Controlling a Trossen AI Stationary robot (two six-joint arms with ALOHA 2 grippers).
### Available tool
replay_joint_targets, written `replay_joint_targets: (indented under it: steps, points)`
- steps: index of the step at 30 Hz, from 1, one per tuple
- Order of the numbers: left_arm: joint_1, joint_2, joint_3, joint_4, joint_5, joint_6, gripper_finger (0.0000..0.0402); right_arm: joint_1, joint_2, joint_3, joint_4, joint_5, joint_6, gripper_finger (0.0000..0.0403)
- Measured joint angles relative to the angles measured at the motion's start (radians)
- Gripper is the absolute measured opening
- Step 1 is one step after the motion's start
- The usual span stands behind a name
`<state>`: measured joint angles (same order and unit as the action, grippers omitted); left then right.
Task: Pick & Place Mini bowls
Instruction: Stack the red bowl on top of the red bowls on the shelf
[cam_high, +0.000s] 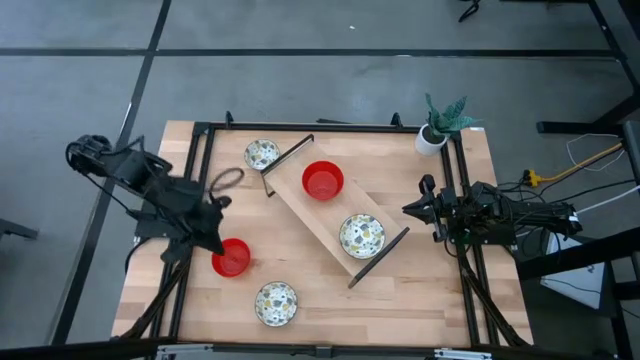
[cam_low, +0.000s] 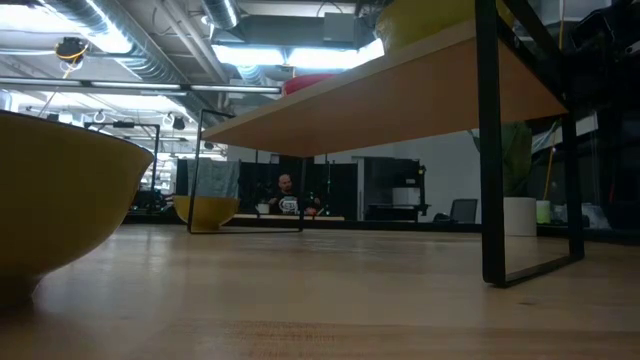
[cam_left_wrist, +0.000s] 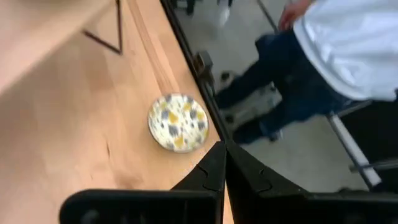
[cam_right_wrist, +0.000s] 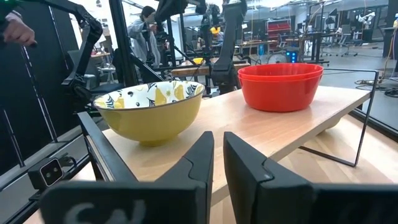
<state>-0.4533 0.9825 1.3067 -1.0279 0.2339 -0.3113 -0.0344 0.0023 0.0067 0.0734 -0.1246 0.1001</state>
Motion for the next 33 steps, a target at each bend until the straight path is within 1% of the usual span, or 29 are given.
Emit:
replay_joint_targets:
  steps: [5,8,12,18,20,24,28,33]
  points:
    - [-0.076,0.064,0.000,-0.031,-0.039,-0.053,0.0003,0.000,0.000,0.000,0.000,0.000,0.000,0.0039]
    - [-0.105,0.096,0.000,-0.033,-0.043,-0.092,0.0003,0.000,0.000,0.000,0.000,0.000,-0.002,0.0039]
    - [-0.125,0.128,0.000,-0.032,-0.015,-0.117,0.0003,0.000,0.000,0.000,0.000,0.000,-0.001,0.0039]
    - [-0.129,0.164,0.000,-0.031,0.030,-0.255,0.0004,0.000,0.000,0.000,0.000,0.000,-0.002,0.0039]
    - [-0.130,0.176,0.000,-0.031,0.052,-0.260,0.0004,0.000,0.000,0.000,0.000,0.000,0.000,0.0039]
    - [-0.137,0.202,0.000,-0.031,0.055,-0.268,0.0007,0.000,0.000,0.000,0.000,0.000,-0.002,0.0039]
    - [-0.170,0.223,0.000,-0.031,0.044,-0.233,0.0029,0.000,0.000,0.000,0.000,0.000,-0.001,0.0039]
    - [-0.220,0.254,0.000,-0.048,-0.009,-0.228,0.0082,0.000,0.000,0.000,0.000,0.000,0.000,0.0039]
